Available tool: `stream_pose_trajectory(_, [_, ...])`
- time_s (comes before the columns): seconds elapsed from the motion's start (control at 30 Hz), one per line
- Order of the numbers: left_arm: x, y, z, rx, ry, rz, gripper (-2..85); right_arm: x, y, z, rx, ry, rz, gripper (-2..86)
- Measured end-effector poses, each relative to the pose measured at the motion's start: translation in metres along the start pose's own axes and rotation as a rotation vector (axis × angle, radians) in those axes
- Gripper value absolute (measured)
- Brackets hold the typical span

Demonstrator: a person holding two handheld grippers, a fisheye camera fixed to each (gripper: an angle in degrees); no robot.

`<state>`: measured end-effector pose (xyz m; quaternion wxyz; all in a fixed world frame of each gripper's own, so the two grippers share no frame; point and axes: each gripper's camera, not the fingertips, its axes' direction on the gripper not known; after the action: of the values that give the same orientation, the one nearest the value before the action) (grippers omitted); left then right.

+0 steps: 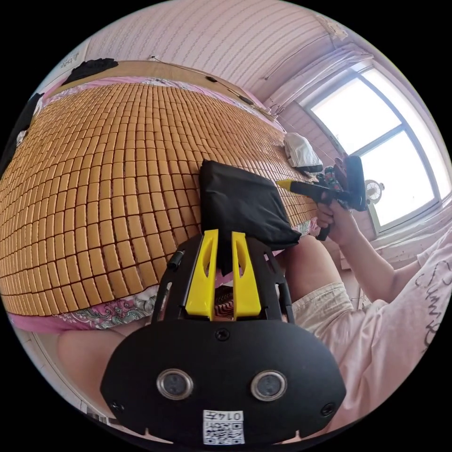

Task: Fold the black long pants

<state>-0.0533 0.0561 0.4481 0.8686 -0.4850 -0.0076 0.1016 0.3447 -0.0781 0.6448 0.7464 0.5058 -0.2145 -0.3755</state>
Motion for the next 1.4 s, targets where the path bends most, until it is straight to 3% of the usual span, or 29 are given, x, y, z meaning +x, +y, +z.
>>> stream_pose_trajectory(0.1, [0.005, -0.021, 0.011, 0.02, -0.022, 0.041, 6.4, -0.013, 0.028, 0.006, -0.155, 0.061, -0.032, 6.7])
stream_pose_trajectory(0.23, [0.007, -0.037, 0.048, -0.123, -0.092, 0.098, 7.6, -0.017, 0.043, 0.013, -0.219, 0.134, -0.025, 6.3])
stream_pose_trajectory(0.33, [0.006, -0.037, 0.051, -0.091, -0.099, 0.114, 7.7, -0.012, 0.034, 0.003, -0.261, 0.062, 0.006, 6.6])
stream_pose_trajectory(0.53, [0.006, -0.06, 0.025, 0.033, -0.056, 0.103, 9.6, 0.035, 0.036, -0.068, 0.027, -0.022, 0.103, 12.5])
stream_pose_trajectory(0.67, [-0.006, -0.084, 0.045, -0.033, -0.032, 0.075, 12.4, 0.086, 0.056, -0.065, 0.125, -0.214, 0.267, 17.1])
stream_pose_trajectory(0.73, [-0.014, -0.096, 0.058, -0.092, 0.009, 0.055, 13.4, 0.091, 0.062, -0.065, 0.143, -0.211, 0.299, 17.3])
stream_pose_trajectory(0.8, [-0.014, -0.101, 0.064, -0.12, 0.0, 0.076, 13.6, 0.091, 0.066, -0.069, 0.172, -0.212, 0.306, 16.3])
stream_pose_trajectory(0.93, [-0.01, -0.113, 0.071, -0.145, 0.009, 0.082, 14.0, 0.09, 0.07, -0.07, 0.212, -0.397, 0.318, 15.1])
stream_pose_trajectory(1.07, [-0.011, -0.119, 0.071, -0.156, -0.04, 0.091, 10.7, 0.094, 0.067, -0.068, 0.129, -0.519, 0.392, 8.6])
stream_pose_trajectory(1.17, [-0.02, -0.12, 0.064, -0.127, 0.023, 0.046, 5.8, 0.074, 0.059, -0.088, 0.12, -0.425, 0.339, 6.3])
stream_pose_trajectory(1.4, [-0.026, -0.094, 0.056, -0.068, 0.097, -0.031, 4.9, -0.006, 0.021, -0.161, 0.11, -0.18, 0.069, 4.4])
